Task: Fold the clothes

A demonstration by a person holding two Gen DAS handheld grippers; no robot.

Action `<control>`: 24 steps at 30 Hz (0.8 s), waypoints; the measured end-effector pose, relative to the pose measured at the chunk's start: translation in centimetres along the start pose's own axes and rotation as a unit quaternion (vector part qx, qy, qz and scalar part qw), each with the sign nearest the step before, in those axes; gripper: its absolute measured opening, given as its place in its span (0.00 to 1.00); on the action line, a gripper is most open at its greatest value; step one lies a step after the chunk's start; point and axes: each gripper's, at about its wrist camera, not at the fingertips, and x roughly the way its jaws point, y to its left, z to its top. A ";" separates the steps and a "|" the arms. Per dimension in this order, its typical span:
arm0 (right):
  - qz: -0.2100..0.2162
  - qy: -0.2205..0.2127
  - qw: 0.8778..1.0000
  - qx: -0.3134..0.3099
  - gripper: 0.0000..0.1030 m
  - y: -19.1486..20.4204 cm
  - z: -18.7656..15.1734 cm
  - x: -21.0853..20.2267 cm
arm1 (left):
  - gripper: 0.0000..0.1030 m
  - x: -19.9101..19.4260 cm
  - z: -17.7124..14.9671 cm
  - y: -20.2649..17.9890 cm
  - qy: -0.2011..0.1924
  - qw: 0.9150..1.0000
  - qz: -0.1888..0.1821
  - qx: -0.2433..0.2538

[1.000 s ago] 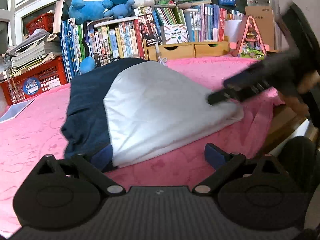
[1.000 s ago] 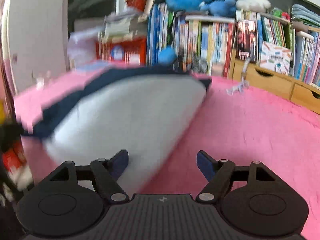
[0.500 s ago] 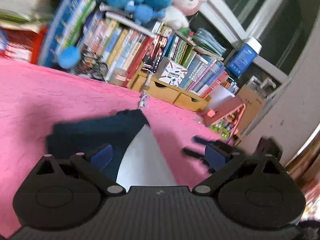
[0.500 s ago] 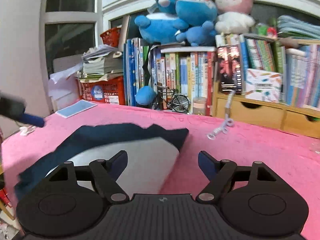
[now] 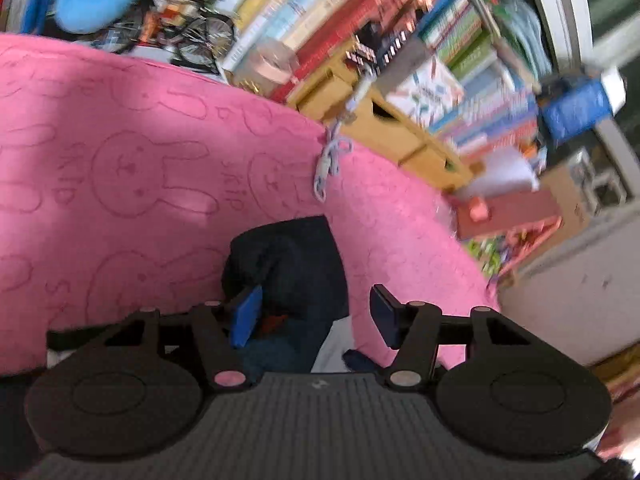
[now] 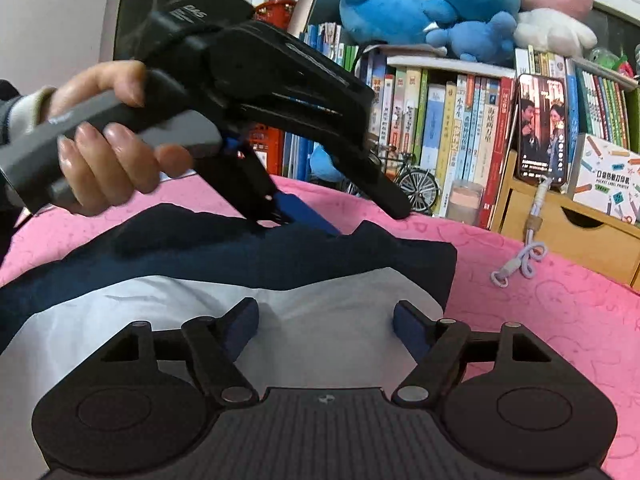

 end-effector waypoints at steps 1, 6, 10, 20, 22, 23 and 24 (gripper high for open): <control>0.000 0.002 1.000 0.001 0.74 -0.1 0.0 0.0 | 0.56 0.0 0.0 0.0 0.002 1.000 0.002 0.004; -0.004 0.003 1.000 -0.003 0.75 0.1 0.2 -0.2 | 0.41 0.1 0.9 0.7 -0.042 0.997 -0.048 -0.033; -0.004 0.005 1.000 0.001 0.77 0.0 0.3 -0.2 | 0.39 -0.8 1.7 1.0 -0.078 0.992 -0.083 -0.046; -0.007 0.008 1.000 0.001 0.79 -0.2 0.5 0.0 | 0.64 -0.4 -0.4 0.5 -0.014 1.000 0.008 -0.002; -0.008 0.009 1.000 0.000 0.79 -0.2 0.5 0.0 | 0.59 0.7 -0.5 0.2 -0.012 1.000 0.018 0.005; -0.009 0.010 1.000 0.000 0.80 -0.2 0.5 0.1 | 0.53 1.3 -0.4 -0.1 -0.016 0.999 0.027 0.013; -0.009 0.010 1.000 -0.001 0.80 -0.2 0.5 0.0 | 0.43 2.0 -0.3 -0.3 -0.015 0.999 0.032 0.018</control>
